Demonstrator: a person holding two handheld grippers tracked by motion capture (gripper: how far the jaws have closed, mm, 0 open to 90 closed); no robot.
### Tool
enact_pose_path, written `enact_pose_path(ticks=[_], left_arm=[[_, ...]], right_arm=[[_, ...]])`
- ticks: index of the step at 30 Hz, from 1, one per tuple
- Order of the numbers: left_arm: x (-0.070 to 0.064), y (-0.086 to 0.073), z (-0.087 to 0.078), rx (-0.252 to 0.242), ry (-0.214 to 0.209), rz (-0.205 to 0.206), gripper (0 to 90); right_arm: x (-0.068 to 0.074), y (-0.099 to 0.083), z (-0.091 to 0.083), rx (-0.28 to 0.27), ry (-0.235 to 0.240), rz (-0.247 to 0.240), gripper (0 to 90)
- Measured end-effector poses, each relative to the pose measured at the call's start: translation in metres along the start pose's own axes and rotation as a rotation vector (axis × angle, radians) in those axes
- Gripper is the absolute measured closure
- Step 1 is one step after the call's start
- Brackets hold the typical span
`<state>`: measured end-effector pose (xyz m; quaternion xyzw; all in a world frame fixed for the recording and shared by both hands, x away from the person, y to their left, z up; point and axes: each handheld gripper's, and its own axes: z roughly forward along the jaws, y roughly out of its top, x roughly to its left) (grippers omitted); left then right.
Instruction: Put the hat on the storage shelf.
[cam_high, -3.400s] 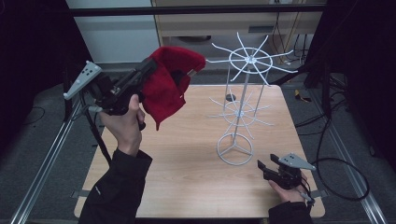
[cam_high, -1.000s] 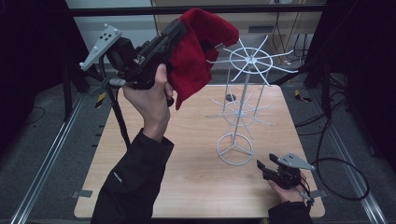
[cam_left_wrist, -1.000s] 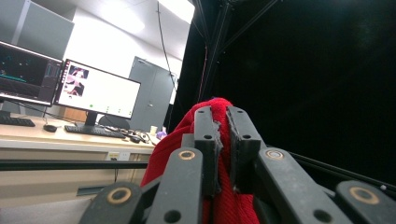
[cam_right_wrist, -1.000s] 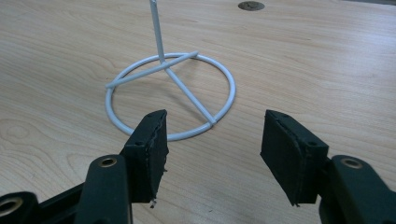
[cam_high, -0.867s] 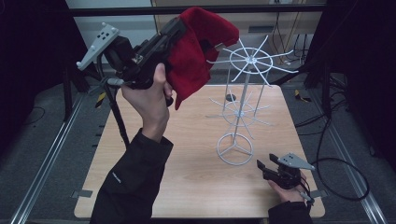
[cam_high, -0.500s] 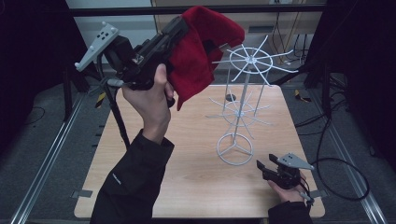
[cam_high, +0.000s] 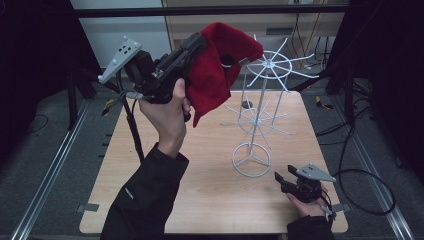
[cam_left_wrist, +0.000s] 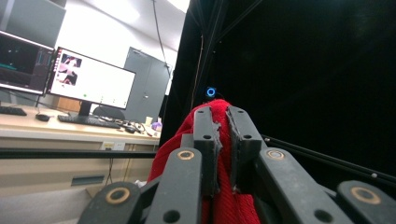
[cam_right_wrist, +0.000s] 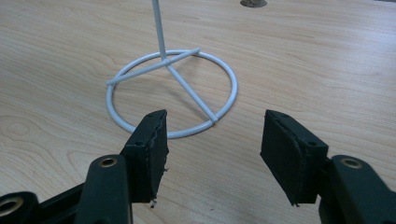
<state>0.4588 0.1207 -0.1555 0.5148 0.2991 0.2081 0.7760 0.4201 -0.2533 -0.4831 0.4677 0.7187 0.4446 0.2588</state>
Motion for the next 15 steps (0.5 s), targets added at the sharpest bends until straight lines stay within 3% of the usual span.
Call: enact_pose_path(ticks=[10,15], left_arm=[[0.014,-0.015,-0.008,0.034,0.046,-0.004,81.7],[0.03,-0.028,-0.01,0.071,0.081,-0.036,80.6]], right_arm=[[0.0,0.0,0.0,0.002,-0.003,-0.007,41.3],[0.001,0.0,0.001,0.007,-0.001,-0.013,41.3]])
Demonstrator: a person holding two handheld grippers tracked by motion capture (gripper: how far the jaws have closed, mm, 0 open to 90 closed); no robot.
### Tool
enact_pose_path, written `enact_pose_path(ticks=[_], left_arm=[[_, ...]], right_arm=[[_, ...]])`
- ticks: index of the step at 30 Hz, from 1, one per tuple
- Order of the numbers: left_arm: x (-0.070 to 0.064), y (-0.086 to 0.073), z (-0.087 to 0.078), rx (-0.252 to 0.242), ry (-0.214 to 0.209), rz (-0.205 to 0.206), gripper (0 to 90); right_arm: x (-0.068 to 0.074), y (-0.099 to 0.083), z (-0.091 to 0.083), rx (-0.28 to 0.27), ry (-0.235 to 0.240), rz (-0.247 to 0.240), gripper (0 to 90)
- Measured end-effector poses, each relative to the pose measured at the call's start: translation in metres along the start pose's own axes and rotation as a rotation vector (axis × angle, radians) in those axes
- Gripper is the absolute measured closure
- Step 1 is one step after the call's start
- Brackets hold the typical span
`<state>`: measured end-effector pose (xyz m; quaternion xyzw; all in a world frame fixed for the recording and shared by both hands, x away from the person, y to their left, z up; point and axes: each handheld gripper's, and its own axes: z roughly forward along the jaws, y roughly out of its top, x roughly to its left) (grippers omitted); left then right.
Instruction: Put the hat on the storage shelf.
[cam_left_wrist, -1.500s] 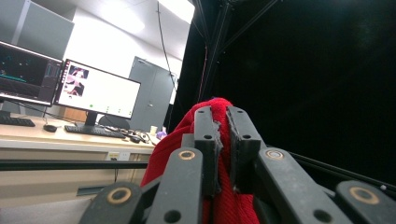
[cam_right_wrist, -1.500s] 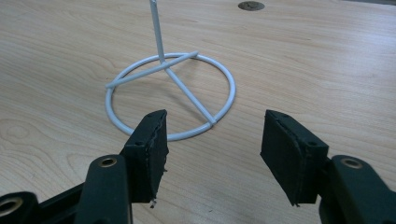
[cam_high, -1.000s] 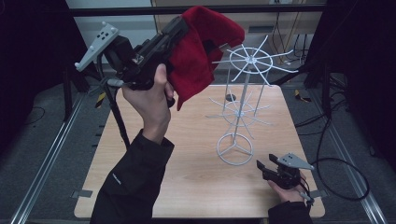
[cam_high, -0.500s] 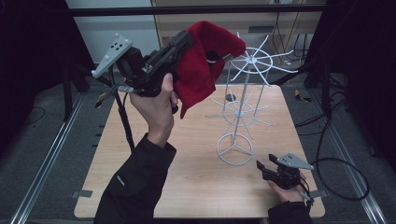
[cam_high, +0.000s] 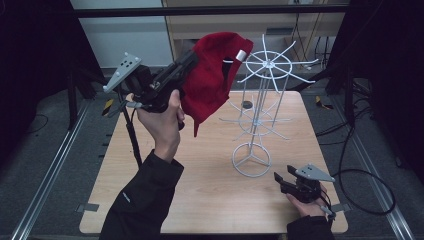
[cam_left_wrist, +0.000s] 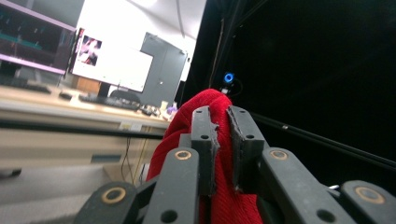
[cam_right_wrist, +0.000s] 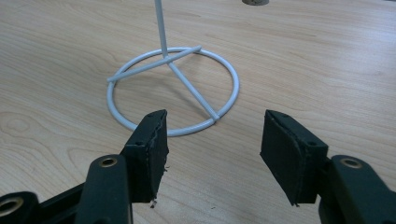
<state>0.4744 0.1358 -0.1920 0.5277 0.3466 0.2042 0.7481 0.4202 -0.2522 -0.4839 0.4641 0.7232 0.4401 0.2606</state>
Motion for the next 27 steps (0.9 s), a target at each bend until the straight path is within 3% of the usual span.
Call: enact_pose_path(ticks=[8,10,14,17,18,20,21,22,23,24,25,27], left_arm=[[0.024,-0.036,-0.001,0.087,0.05,-0.036,78.8],[0.031,-0.05,-0.001,0.12,0.051,-0.048,78.6],[0.035,-0.059,-0.002,0.143,0.036,-0.06,75.8],[0.034,-0.063,-0.005,0.171,0.025,-0.03,67.4],[0.034,-0.063,-0.007,0.18,0.023,-0.014,58.7],[0.035,-0.064,-0.013,0.196,0.016,0.024,54.7],[0.036,-0.064,-0.016,0.196,0.016,0.043,46.7],[0.04,-0.065,-0.027,0.198,0.017,0.087,42.9],[0.04,-0.065,-0.027,0.198,0.017,0.087,39.3],[0.045,-0.065,-0.04,0.2,0.026,0.121,36.3],[0.045,-0.065,-0.04,0.2,0.026,0.121,35.0],[0.053,-0.067,-0.06,0.204,0.035,0.149,32.8]], right_arm=[[0.0,0.0,0.0,0.003,0.003,-0.004,41.2],[0.0,0.0,0.0,0.005,0.003,-0.002,41.1],[0.001,0.0,0.001,0.008,0.005,-0.003,40.8],[0.001,0.0,0.001,0.008,0.005,-0.002,40.8],[0.0,0.0,0.001,0.006,0.002,-0.007,40.7],[0.0,0.0,0.001,0.006,0.003,-0.006,40.6],[0.0,0.0,0.0,0.004,0.0,-0.007,40.3],[0.0,0.0,0.001,0.003,-0.003,-0.009,40.2],[0.0,0.0,0.001,0.003,-0.003,-0.009,40.2],[0.0,-0.001,0.001,0.005,-0.005,-0.007,39.8],[0.0,-0.001,0.001,0.005,-0.005,-0.007,39.8],[0.0,-0.001,0.001,0.005,-0.006,-0.005,39.6]])
